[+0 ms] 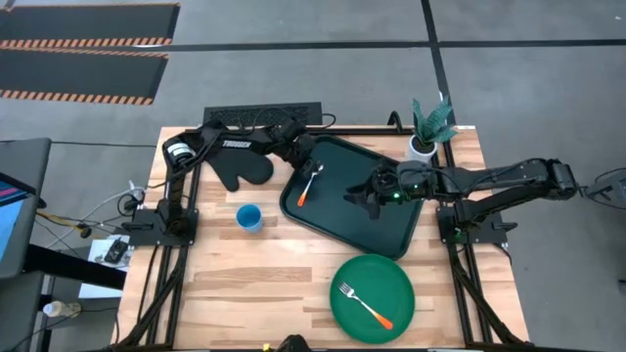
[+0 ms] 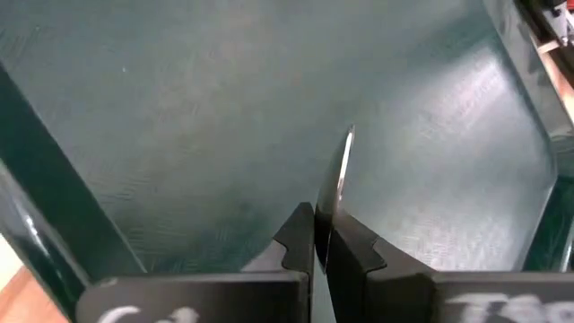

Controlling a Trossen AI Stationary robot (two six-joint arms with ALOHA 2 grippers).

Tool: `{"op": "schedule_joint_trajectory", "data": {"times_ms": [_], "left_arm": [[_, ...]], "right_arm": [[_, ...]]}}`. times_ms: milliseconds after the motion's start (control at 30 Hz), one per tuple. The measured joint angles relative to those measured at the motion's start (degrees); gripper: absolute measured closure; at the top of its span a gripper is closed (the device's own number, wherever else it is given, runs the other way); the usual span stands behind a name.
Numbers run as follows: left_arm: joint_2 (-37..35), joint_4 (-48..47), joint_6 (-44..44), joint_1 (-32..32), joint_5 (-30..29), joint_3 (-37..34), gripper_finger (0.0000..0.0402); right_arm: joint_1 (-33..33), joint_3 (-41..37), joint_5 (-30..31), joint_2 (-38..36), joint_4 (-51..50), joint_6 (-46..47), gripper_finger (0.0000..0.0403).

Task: Pick and place plate/cup/fork/spoon on tray
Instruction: Put the orange spoon on the bottom left of the black serving tray

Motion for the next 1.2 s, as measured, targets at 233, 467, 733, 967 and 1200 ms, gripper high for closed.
{"op": "schedule_joint_trajectory", "data": {"times_ms": [233, 467, 733, 967, 1200], "left_arm": [[-0.02, -0.35, 0.64, -1.22, -1.65, 0.00, 0.0401], [-0.06, -1.30, 0.93, -1.70, -5.67, 0.00, 0.0401], [-0.09, -2.35, 1.55, -1.04, -6.63, -0.04, 0.0401], [-0.09, -2.06, -0.57, -0.37, -6.92, -0.35, 0.0401], [-0.11, 2.68, -3.73, -0.48, -5.54, -3.32, 0.0401]], "right_arm": [[-0.19, 0.00, 0.02, 0.00, 0.00, -0.15, 0.0209], [-0.17, 0.00, 0.04, 0.00, 0.09, -0.13, 0.0210], [-0.06, 0.00, 0.05, 0.00, 0.11, -0.13, 0.0213], [-0.06, 0.00, 0.04, 0.00, 0.15, -0.13, 0.0214], [-0.06, 0.00, 0.05, 0.00, 0.15, -0.15, 0.0217]]}}
